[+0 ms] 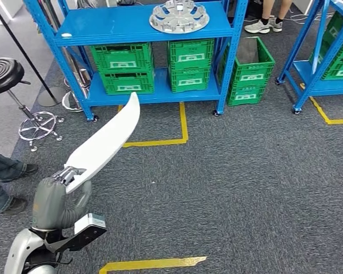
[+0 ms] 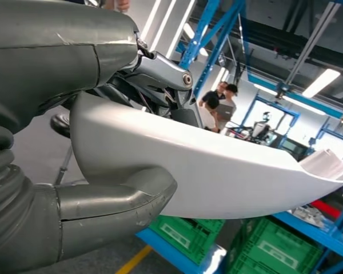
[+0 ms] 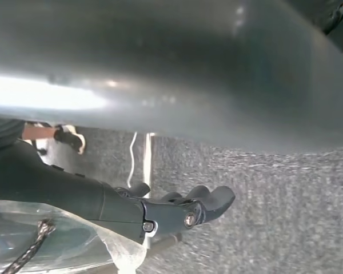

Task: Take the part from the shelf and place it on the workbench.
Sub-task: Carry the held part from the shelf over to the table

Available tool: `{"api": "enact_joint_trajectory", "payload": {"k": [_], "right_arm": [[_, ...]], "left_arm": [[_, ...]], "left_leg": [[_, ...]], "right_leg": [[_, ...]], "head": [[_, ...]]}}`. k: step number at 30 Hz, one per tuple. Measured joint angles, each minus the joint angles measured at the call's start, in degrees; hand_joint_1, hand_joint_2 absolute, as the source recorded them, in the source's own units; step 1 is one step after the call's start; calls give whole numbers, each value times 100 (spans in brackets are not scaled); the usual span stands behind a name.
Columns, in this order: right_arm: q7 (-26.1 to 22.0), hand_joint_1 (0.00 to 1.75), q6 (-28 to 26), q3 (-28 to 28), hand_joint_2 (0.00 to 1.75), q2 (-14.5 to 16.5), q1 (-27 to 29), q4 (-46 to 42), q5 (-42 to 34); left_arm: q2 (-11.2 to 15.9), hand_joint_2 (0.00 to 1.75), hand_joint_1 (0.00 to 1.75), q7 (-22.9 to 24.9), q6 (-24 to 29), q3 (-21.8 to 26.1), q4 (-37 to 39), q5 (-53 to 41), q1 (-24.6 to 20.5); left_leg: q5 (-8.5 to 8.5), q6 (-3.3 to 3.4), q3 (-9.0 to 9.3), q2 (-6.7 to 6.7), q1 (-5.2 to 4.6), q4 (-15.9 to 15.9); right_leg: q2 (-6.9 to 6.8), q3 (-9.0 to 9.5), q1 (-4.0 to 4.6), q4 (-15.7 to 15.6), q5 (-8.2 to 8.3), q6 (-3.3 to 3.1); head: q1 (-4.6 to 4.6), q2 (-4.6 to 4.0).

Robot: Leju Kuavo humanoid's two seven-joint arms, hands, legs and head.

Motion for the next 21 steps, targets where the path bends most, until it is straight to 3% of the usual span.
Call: {"api": "enact_joint_trajectory", "payload": {"k": [2, 3, 4, 5, 6, 7, 9, 10, 11, 13, 14, 16, 17, 19, 20, 21], "right_arm": [[-3, 0, 28, 2, 0, 10, 3, 0, -1], [-2, 0, 47, 1, 0, 14, 7, 0, -1], [-2, 0, 59, -2, 0, 16, 10, 0, 0], [-2, 0, 66, -4, 0, 16, 9, 0, 1], [-3, 0, 70, -3, 0, 16, 6, 0, 2], [-5, 0, 70, -1, 0, 17, 3, 0, 3], [-8, 0, 67, 5, 0, 18, 0, 0, 3], [-9, 0, 64, 7, 0, 19, 1, 0, 2], [-9, 0, 62, 8, 0, 19, 1, 0, 2], [-7, 0, 61, 13, 0, 19, -2, -5, -1], [-6, 0, 62, 16, 0, 19, -3, -9, -5], [0, 0, 63, 22, 0, 19, 3, -18, -20], [6, 0, 64, 24, 0, 19, 9, -18, -28], [19, 0, 67, 26, 0, 19, 24, -17, -44], [23, 0, 68, 26, 0, 19, 29, -17, -49], [24, 0, 70, 26, 0, 19, 32, -17, -52]], "left_arm": [[-2, 175, 175, 11, -15, -1, 0, -2, -11], [-3, 175, 175, 17, -25, -2, 0, -3, -13], [-5, 175, 175, 24, -37, -4, 0, -3, -9], [-7, 175, 175, 28, -50, -5, 0, -5, -4], [-7, 175, 175, 32, -59, -5, 0, -8, 0], [-7, 175, 175, 34, -67, -5, -1, -12, 2], [-8, 175, 175, 37, -74, -4, -6, -23, -7], [-10, 175, 175, 38, -75, -5, -9, -29, -13], [-11, 175, 175, 40, -76, -5, -12, -34, -17], [-14, 175, 175, 42, -78, -4, -15, -42, -12], [-15, 175, 175, 44, -78, -3, -18, -45, -7], [-24, 175, 175, 46, -84, -4, -25, -54, -15], [-33, 175, 175, 48, -87, -5, -26, -57, -19], [-49, 175, 175, 48, -95, -8, -25, -61, -16], [-52, 175, 175, 48, -97, -9, -25, -62, -10], [-53, 175, 175, 48, -98, -10, -24, -63, -7]], "left_leg": [[-377, -46, -287, 265, -6, 659], [-560, -62, -459, 328, 2, 1061], [-660, -71, -576, 357, 9, 1353], [-655, -70, -603, 371, 15, 1455], [-542, -57, -513, 390, 16, 1319], [-359, -30, -322, 439, 9, 980], [-82, 56, 104, 696, -43, 173], [-31, 98, 223, 799, -72, -76], [-33, 131, 260, 854, -97, -190], [-17, 186, 236, 747, -103, -221], [5, 217, 236, 688, -88, -246], [55, 278, 241, 571, -53, -294], [68, 295, 227, 513, -47, -299], [80, 311, 204, 380, -52, -294], [83, 313, 201, 310, -55, -290], [85, 312, 205, 236, -56, -287]], "right_leg": [[-151, -16, 6, -4, 12, -34], [-231, -29, 14, -1, 12, -40], [-311, -39, 21, 1, 11, -41], [-389, -46, 28, 3, 10, -42], [-463, -46, 36, 4, 9, -42], [-532, -39, 44, 4, 7, -42], [-649, -29, 70, 8, -9, -28], [-705, -28, 85, 10, -18, -13], [-763, -27, 97, 11, -26, 6], [-873, -9, 107, 1, -40, 52], [-826, -18, 104, 33, -79, 81], [-532, -181, 92, 405, -332, 131], [-352, -351, 84, 771, -526, 143], [-204, -709, 81, 1504, -814, 148], [-187, -794, 82, 1648, -806, 146], [-177, -767, 82, 1552, -677, 142]], "head": [[-43, 0], [-54, 0], [-54, 0], [-56, 0], [-56, 0], [-55, 0], [-57, 0], [-55, 0], [-58, 0], [-59, 0], [-57, 0], [-42, 0], [-37, 0], [-37, 0], [-38, 0], [-37, 0]]}}
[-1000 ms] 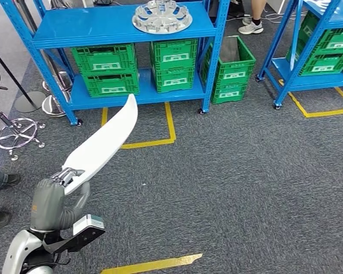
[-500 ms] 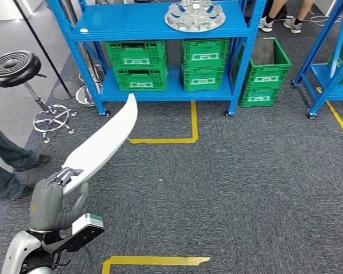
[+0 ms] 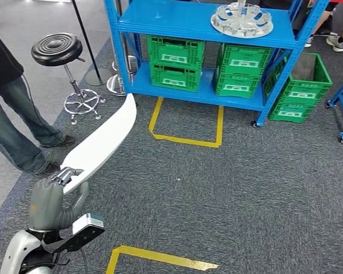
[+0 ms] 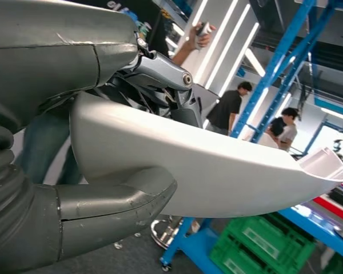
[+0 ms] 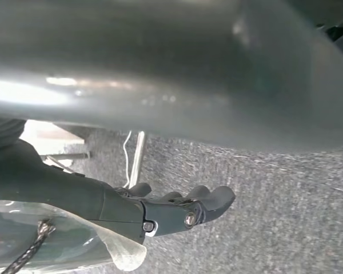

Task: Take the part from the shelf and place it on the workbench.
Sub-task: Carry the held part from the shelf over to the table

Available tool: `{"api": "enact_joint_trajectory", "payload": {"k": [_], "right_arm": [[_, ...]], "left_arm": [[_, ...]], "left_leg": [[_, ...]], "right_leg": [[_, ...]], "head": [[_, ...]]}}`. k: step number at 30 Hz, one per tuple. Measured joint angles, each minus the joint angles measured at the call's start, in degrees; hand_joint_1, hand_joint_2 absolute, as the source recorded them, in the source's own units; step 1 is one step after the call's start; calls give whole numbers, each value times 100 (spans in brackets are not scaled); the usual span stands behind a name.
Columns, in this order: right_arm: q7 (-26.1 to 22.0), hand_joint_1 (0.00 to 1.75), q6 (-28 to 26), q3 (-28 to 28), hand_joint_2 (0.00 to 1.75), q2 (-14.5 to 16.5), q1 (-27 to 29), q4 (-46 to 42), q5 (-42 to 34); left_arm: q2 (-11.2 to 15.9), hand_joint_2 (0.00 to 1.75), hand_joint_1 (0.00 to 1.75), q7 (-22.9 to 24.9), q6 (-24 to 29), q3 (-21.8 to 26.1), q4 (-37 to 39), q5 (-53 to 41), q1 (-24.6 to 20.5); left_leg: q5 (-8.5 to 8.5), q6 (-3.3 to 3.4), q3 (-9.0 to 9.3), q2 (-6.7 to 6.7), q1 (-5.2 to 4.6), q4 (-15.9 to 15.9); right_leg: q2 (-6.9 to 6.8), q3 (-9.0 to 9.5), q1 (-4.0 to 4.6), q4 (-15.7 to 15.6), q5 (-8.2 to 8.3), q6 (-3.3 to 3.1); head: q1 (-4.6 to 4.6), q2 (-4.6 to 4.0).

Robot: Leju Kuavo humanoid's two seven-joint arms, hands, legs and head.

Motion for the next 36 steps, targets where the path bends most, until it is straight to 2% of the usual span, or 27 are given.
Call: {"api": "enact_joint_trajectory", "payload": {"k": [1, 3, 5, 7, 8, 10, 11, 12, 13, 14, 15, 16, 17, 19, 21, 22, 23, 25, 27, 28, 29, 30, 31, 32, 33, 34, 36], "right_arm": [[0, 0, 2, 1, 0, 0, 0, 0, -2], [-1, 0, 4, 3, 0, 0, -2, 1, -5], [0, 0, 10, 7, 0, 0, 3, 2, -9], [6, 0, 14, 10, 0, 1, 12, 2, -11], [8, 0, 14, 14, 0, 1, 11, 1, -13], [8, 0, 16, 19, 0, 2, 10, 1, -15], [7, 0, 17, 19, 0, 2, 10, 1, -15], [5, 0, 19, 17, 0, 2, 10, 1, -14], [3, 0, 20, 14, 0, 2, 10, 2, -11], [0, 0, 20, 12, 0, 1, 7, 2, -8], [-3, 0, 21, 11, 0, 1, 1, 2, -5], [-7, 0, 21, 11, 0, 2, -5, 2, -2], [-12, 0, 22, 13, 0, 2, -13, 2, 0], [-19, 0, 22, 14, 0, 2, -22, 2, 3], [-22, 0, 20, 17, 0, 2, -25, 2, 7], [-23, 0, 19, 21, 0, 2, -30, 2, 9], [-24, 0, 19, 26, 0, 2, -36, 2, 11], [-25, 0, 27, 38, 0, 2, -33, -1, 16], [-19, 0, 70, 45, 0, 2, -3, -5, 32], [-15, 0, 103, 44, 0, 1, 19, -11, 50], [-12, 0, 142, 37, 0, 1, 43, -22, 72], [-13, 0, 177, 27, 0, 0, 65, -37, 94], [-15, 0, 204, 18, 0, 0, 82, -55, 112], [-18, 0, 223, 7, 0, 0, 95, -74, 124], [-19, 0, 231, -2, 0, 0, 101, -88, 127], [-13, 0, 231, -8, 0, 0, 108, -101, 116], [23, 0, 223, -13, 0, 0, 131, -121, 49]], "left_arm": [[-2, 175, 175, 0, 0, 0, -1, 0, 2], [-6, 175, 175, 1, 0, 0, -2, 0, -2], [-8, 175, 175, 2, -1, -3, -2, -1, -9], [-7, 175, 175, 2, -3, -6, -2, -2, -8], [-5, 175, 175, 2, -5, -7, -2, -2, -5], [-5, 175, 175, 2, -14, -12, -2, -2, -17], [-6, 175, 175, 2, -17, -17, -2, -2, -25], [-8, 175, 175, 2, -22, -24, -2, -2, -32], [-9, 175, 175, 2, -26, -30, -2, -2, -33], [-10, 175, 175, 2, -31, -36, -1, -2, -31], [-10, 175, 175, 2, -36, -41, -1, -2, -30], [-11, 175, 175, 1, -41, -45, 0, -2, -30], [-11, 175, 175, 0, -49, -48, 0, -2, -33], [-18, 175, 175, -3, -71, -56, 0, -2, -59], [-30, 175, 175, -8, -85, -68, 0, -1, -87], [-36, 175, 175, -10, -87, -74, 0, -1, -92], [-40, 175, 175, -11, -89, -78, -1, 0, -90], [-84, 175, 175, -12, -123, -82, -2, -33, -92], [-204, 175, 175, -12, -192, -104, -3, -143, -75], [-274, 175, 175, -9, -221, -131, -4, -209, -51], [-339, 175, 175, -5, -238, -167, -4, -259, -25], [-389, 175, 175, -1, -246, -207, -4, -290, -4], [-430, 175, 175, 1, -251, -240, -4, -306, 9], [-467, 175, 175, 2, -256, -268, -4, -314, 14], [-495, 175, 175, 2, -259, -286, -4, -320, 14], [-516, 175, 175, 4, -262, -299, -4, -325, 10], [-543, 175, 175, 8, -267, -315, -4, -326, 1]], "left_leg": [[1, -4, 8, -75, 1, 5], [-4, -34, 2, -214, 0, 32], [6, -92, -44, -334, 1, 62], [34, -160, -92, -453, 18, 70], [19, -191, -115, -416, 21, 99], [-176, -247, -258, -175, 17, 406], [-355, -275, -406, -15, 20, 739], [-542, -300, -592, 71, 33, 1143], [-678, -320, -759, 110, 49, 1500], [-721, -332, -858, 128, 63, 1714], [-653, -334, -849, 140, 72, 1705], [-490, -326, -723, 163, 76, 1467], [-287, -304, -519, 227, 71, 1083], [-60, -242, -147, 436, 23, 366], [-64, -180, -45, 520, -25, 124], [-58, -145, -55, 465, -27, 110], [-43, -113, -56, 410, -18, 89], [-11, -41, -46, 302, 10, 45], [0, 2, -46, 191, 18, 33], [0, 11, -49, 130, 14, 34], [-1, 14, -48, 62, 9, 35], [-2, 14, -44, -9, 6, 37], [-4, 13, -36, -84, 6, 41], [-8, 6, -29, -157, 8, 48], [-16, -6, -28, -224, 7, 62], [-27, -27, -39, -291, 5, 87], [-26, -92, -85, -414, 11, 120]], "right_leg": [[30, 136, -5, -318, 221, -7], [275, 498, -35, -1140, 592, -19], [466, 678, -54, -1526, 678, -38], [382, 706, -44, -1544, 684, -79], [316, 721, -46, -1556, 698, -107], [168, 736, -62, -1583, 714, -163], [90, 740, -60, -1586, 710, -182], [12, 739, -55, -1585, 703, -194], [-68, 737, -51, -1584, 698, -199], [-146, 737, -47, -1583, 691, -202], [-217, 742, -44, -1583, 684, -201], [-284, 754, -41, -1583, 673, -196], [-346, 772, -39, -1583, 660, -189], [-458, 796, -11, -1575, 622, -151], [-568, 805, 14, -1575, 594, -103], [-624, 824, 15, -1584, 588, -78], [-607, 829, 9, -1575, 567, -46], [-357, 726, -7, -1321, 386, 6], [-71, 381, -21, -621, 34, 26], [-26, 178, -23, -233, -110, 31], [-10, 25, -23, 23, -157, 34], [-3, -36, -24, 72, -85, 34], [12, 11, -27, -106, 93, 32], [70, 149, -35, -471, 339, 27], [202, 314, -48, -873, 536, 22], [329, 459, -64, -1206, 662, 17], [475, 600, -70, -1484, 704, -3]], "head": [[-1, 0], [-2, 0], [-7, 1], [-8, 1], [-12, 0], [-40, 0], [-56, 0], [-66, 0], [-68, 0], [-67, 0], [-67, 0], [-67, 0], [-67, 0], [-69, 0], [-67, 0], [-68, 0], [-66, 0], [-57, 0], [-40, 0], [-36, 0], [-37, 0], [-35, 0], [-36, 0], [-36, 0], [-36, 0], [-39, 0], [-43, 0]]}}
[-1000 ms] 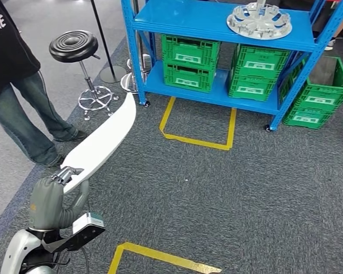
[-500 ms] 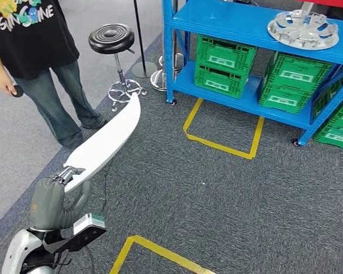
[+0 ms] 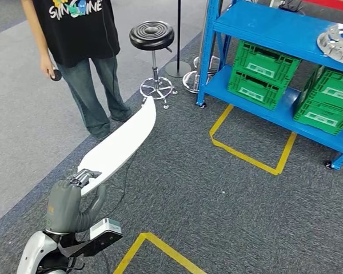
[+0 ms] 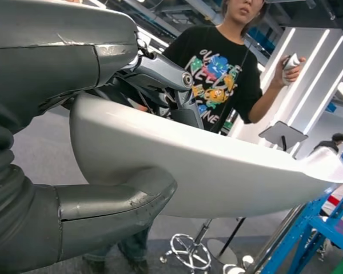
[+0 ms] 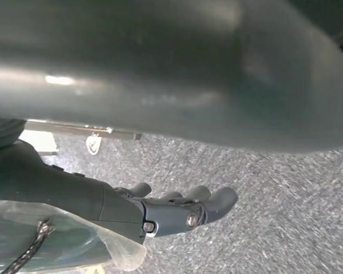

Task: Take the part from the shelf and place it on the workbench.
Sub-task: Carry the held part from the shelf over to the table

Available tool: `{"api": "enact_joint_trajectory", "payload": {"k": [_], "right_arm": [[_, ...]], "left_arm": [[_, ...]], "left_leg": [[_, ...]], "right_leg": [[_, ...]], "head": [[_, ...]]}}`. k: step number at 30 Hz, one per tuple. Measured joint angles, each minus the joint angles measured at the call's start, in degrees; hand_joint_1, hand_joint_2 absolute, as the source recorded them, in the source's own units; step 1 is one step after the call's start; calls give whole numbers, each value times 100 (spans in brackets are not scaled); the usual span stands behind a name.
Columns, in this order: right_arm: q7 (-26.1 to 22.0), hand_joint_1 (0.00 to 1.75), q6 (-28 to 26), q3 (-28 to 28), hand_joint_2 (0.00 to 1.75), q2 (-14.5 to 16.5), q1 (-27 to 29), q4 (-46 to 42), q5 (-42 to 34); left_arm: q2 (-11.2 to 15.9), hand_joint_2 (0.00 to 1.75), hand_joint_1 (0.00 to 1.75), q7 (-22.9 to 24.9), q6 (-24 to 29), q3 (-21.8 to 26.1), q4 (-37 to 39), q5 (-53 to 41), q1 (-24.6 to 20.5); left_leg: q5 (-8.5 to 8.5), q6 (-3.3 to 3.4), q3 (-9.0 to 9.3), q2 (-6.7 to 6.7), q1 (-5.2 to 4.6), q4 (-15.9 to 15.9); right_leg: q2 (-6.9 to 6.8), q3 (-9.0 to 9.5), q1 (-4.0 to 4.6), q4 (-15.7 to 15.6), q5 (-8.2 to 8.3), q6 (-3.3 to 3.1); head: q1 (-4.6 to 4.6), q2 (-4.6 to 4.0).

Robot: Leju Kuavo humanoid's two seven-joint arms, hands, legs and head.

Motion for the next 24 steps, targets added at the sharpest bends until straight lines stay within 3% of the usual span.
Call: {"api": "enact_joint_trajectory", "payload": {"k": [2, 4, 6, 8, 9, 10, 13, 15, 17, 18, 20, 22, 23, 24], "right_arm": [[47, 0, -17, 12, 0, 1, 23, -16, -79], [67, 0, -27, 31, 0, 2, 30, -27, -117], [75, 0, -28, 46, 0, 2, 40, -36, -133], [88, 0, -42, 51, 0, 2, 52, -36, -152], [92, 0, -54, 54, 0, 2, 54, -36, -163], [97, 0, -66, 60, 0, 2, 53, -36, -174], [101, 0, -95, 101, 0, 2, 47, -36, -193], [102, 0, -106, 127, 0, 2, 47, -36, -195], [105, 0, -116, 149, 0, 2, 39, -37, -198], [106, 0, -122, 158, 0, 2, 31, -37, -201], [97, 0, -132, 171, 0, 2, 18, -37, -205], [80, 0, -133, 174, 0, 2, 17, -32, -202], [74, 0, -132, 174, 0, 2, 17, -26, -197], [69, 0, -132, 173, 0, 2, 17, -20, -192]], "left_arm": [[-11, 175, 175, 4, -1, -10, 0, 15, -3], [-15, 175, 175, 5, 2, -17, 0, 28, -13], [-19, 175, 175, 5, 2, -31, 1, 32, -31], [-21, 175, 175, 5, -3, -49, 2, 36, -37], [-21, 175, 175, 5, -7, -58, 3, 40, -36], [-21, 175, 175, 4, -12, -67, 4, 46, -37], [-23, 175, 175, 0, -21, -90, 4, 73, -55], [-29, 175, 175, -5, -22, -98, 4, 84, -78], [-32, 175, 175, -8, -23, -101, 4, 85, -89], [-34, 175, 175, -9, -24, -103, 3, 86, -89], [-45, 175, 175, -12, -28, -108, 3, 89, -111], [-60, 175, 175, -16, -32, -112, 4, 96, -135], [-65, 175, 175, -18, -36, -113, 5, 101, -138], [-66, 175, 175, -19, -40, -114, 7, 105, -137]], "left_leg": [[16, -70, -39, -97, 24, 8], [-109, -130, -128, 101, 20, 201], [-456, -183, -412, 427, 19, 833], [-737, -218, -737, 533, 46, 1532], [-733, -224, -790, 547, 57, 1649], [-625, -221, -735, 561, 62, 1549], [-130, -145, -144, 782, 25, 425], [-63, -69, 57, 905, -28, 28], [-64, -8, 48, 823, -46, -2], [-48, 19, 52, 773, -35, -29], [-11, 80, 70, 677, -3, -81], [0, 110, 64, 581, 7, -92], [0, 115, 61, 528, 4, -92], [-1, 115, 63, 469, 3, -90]], "right_leg": [[-113, 32, 9, -28, 14, -51], [-256, 63, 3, -68, 32, -117], [-413, 88, 11, -88, 23, -165], [-572, 95, 27, -86, 4, -189], [-645, 101, 32, -85, -5, -189], [-713, 112, 37, -84, -14, -188], [-887, 168, 58, -82, -62, -157], [-983, 190, 74, -82, -94, -114], [-1073, 225, 80, -99, -107, -62], [-1039, 230, 76, -84, -132, -32], [-789, 90, 61, 209, -317, 20], [-530, -302, 46, 964, -666, 43], [-494, -514, 44, 1350, -795, 50], [-482, -660, 43, 1579, -818, 54]], "head": [[0, 0], [-21, 0], [-48, 0], [-52, 0], [-53, 0], [-53, 0], [-51, 0], [-48, 0], [-47, 0], [-43, 0], [-26, 0], [-9, 0], [-4, 0], [-5, 0]]}}
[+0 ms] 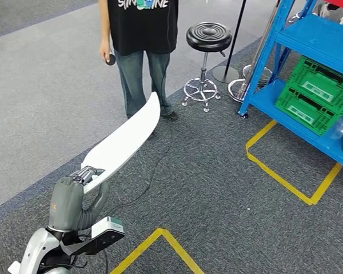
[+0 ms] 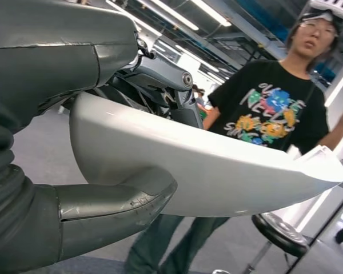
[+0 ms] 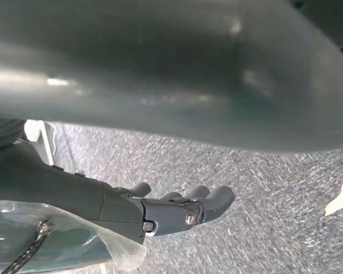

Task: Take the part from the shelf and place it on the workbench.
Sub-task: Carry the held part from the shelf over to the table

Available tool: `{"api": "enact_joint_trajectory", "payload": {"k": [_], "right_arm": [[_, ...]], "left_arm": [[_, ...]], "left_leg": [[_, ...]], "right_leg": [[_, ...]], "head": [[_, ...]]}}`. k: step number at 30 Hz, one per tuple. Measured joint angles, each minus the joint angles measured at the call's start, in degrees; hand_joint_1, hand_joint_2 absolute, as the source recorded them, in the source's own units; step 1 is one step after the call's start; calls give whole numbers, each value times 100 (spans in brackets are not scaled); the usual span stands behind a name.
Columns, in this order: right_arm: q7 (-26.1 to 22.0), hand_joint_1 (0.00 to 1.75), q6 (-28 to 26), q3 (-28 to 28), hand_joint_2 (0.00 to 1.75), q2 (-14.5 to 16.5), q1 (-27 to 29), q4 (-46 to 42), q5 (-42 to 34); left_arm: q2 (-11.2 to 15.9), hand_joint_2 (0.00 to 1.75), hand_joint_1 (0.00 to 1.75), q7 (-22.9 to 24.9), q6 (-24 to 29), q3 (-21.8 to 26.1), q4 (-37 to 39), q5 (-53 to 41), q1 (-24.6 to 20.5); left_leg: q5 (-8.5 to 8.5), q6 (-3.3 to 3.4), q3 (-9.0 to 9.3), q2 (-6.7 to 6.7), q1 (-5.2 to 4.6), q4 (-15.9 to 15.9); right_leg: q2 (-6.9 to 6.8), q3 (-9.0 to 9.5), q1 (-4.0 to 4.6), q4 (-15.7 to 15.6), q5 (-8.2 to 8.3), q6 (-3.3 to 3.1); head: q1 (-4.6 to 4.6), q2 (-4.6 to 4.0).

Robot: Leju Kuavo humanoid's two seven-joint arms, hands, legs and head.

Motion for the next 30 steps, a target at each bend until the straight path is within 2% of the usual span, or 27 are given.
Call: {"api": "enact_joint_trajectory", "payload": {"k": [1, 2, 3, 4, 5, 7, 8, 9, 11, 13, 14, 15, 16, 17, 18, 19, 20, 22, 24, 26, 28, 29, 30], "right_arm": [[-2, 0, 0, 0, 0, 0, 0, 6, 3], [-4, 0, 0, 1, 0, 0, 0, 10, 4], [-7, 0, 1, 2, 0, 0, -1, 11, 5], [-7, 0, 1, 5, 0, 0, -2, 15, 5], [-8, 0, 2, 8, 0, 0, -4, 19, 5], [-8, 0, 2, 11, 0, 0, -5, 26, 5], [-8, 0, 1, 12, 0, 0, -5, 27, 5], [-8, 0, 0, 13, 0, 0, -6, 27, 5], [-10, 0, -5, 17, 0, 0, -5, 27, 5], [-9, 0, -27, 22, 0, 0, 7, 27, 4], [-4, 0, -48, 23, 0, 0, 15, 27, 3], [4, 0, -73, 24, 0, 0, 20, 27, 1], [14, 0, -99, 30, 0, 0, 23, 25, -1], [26, 0, -119, 41, 0, 0, 25, 21, -3], [36, 0, -136, 59, 0, 0, 28, 15, -4], [45, 0, -154, 81, 0, 0, 31, 9, -6], [50, 0, -172, 100, 0, 0, 36, 4, -8], [62, 0, -196, 131, 0, 0, 43, -1, -9], [75, 0, -209, 147, 0, 0, 40, -6, 2], [79, 0, -222, 156, 0, 0, 32, -15, 28], [83, 0, -233, 163, 0, 0, 34, -19, 67], [89, 0, -239, 164, 0, 0, 42, -19, 87], [95, 0, -243, 165, 0, 0, 51, -19, 107]], "left_arm": [[0, 175, 175, -1, -4, -1, 2, 4, 0], [-1, 175, 175, -1, -7, -3, 3, 9, 0], [-2, 175, 175, -1, -8, -4, 4, 13, -1], [-3, 175, 175, -1, -8, -5, 4, 19, -4], [-4, 175, 175, -2, -8, -6, 4, 24, -11], [-3, 175, 175, -5, -8, -10, 4, 32, -24], [-2, 175, 175, -7, -8, -14, 4, 34, -28], [0, 175, 175, -7, -7, -17, 4, 35, -28], [2, 175, 175, -7, -5, -25, 4, 39, -42], [1, 175, 175, -8, -4, -35, 4, 44, -62], [1, 175, 175, -8, -4, -40, 6, 48, -66], [1, 175, 175, -9, -5, -44, 8, 54, -65], [1, 175, 175, -9, -8, -47, 10, 60, -66], [1, 175, 175, -9, -10, -49, 12, 67, -68], [1, 175, 175, -9, -15, -52, 13, 74, -74], [0, 175, 175, -9, -20, -56, 13, 77, -83], [-3, 175, 175, -9, -26, -61, 13, 80, -100], [-9, 175, 175, -9, -33, -69, 13, 82, -132], [-11, 175, 175, -9, -33, -75, 13, 85, -140], [-17, 175, 175, -8, -31, -79, 13, 87, -147], [-32, 175, 175, -8, -31, -81, 14, 86, -157], [-38, 175, 175, -7, -33, -82, 18, 86, -156], [-42, 175, 175, -6, -36, -82, 23, 85, -149]], "left_leg": [[-1, -2, 6, -61, 1, 1], [-5, -8, 17, -128, 5, 4], [-12, -20, 27, -193, 10, 11], [-25, -41, 28, -252, 5, 29], [-36, -68, 14, -313, 2, 53], [-32, -138, -35, -422, 6, 86], [-21, -170, -58, -482, 21, 89], [-34, -198, -70, -479, 31, 101], [-199, -245, -179, -279, 37, 340], [-548, -286, -497, -8, 43, 1030], [-701, -300, -683, 46, 48, 1421], [-771, -304, -808, 68, 52, 1687], [-728, -296, -831, 76, 52, 1740], [-585, -277, -740, 86, 47, 1566], [-381, -246, -557, 125, 35, 1215], [-214, -207, -348, 225, 8, 815], [-115, -166, -173, 325, -26, 469], [-97, -104, -32, 447, -84, 153], [-86, -57, -32, 355, -81, 96], [-51, -8, 0, 253, -46, 34], [-41, 27, 19, 150, -27, 10], [-43, 37, 18, 91, -27, 12], [-45, 42, 20, 25, -28, 13]], "right_leg": [[4, -40, -2, 1, 98, 2], [19, 40, -9, -245, 306, 2], [76, 203, -23, -652, 558, 4], [205, 376, -43, -1059, 733, 9], [323, 525, -63, -1371, 841, 6], [452, 635, -68, -1572, 842, -23], [401, 651, -63, -1579, 847, -54], [341, 657, -59, -1591, 856, -86], [212, 680, -63, -1618, 865, -148], [67, 689, -47, -1624, 850, -194], [-9, 690, -36, -1623, 841, -209], [-80, 693, -25, -1623, 833, -218], [-146, 700, -14, -1622, 825, -223], [-205, 714, -3, -1622, 815, -224], [-257, 735, 6, -1623, 802, -221], [-305, 754, 16, -1623, 787, -214], [-350, 769, 29, -1617, 768, -200], [-445, 777, 47, -1617, 746, -162], [-519, 784, 47, -1626, 725, -113], [-347, 718, 36, -1459, 598, -58], [-86, 412, 27, -826, 279, -25], [-30, 196, 25, -416, 116, -17], [-11, 15, 24, -100, 32, -9]], "head": [[1, 0], [0, 0], [1, 0], [2, 0], [-3, 0], [-5, 0], [-7, 0], [-6, 0], [-27, 0], [-47, 0], [-49, 0], [-49, 0], [-49, 0], [-49, 0], [-48, 0], [-46, 0], [-49, 0], [-48, 0], [-45, 0], [-33, 0], [-13, 0], [-5, 0], [-4, 0]]}}
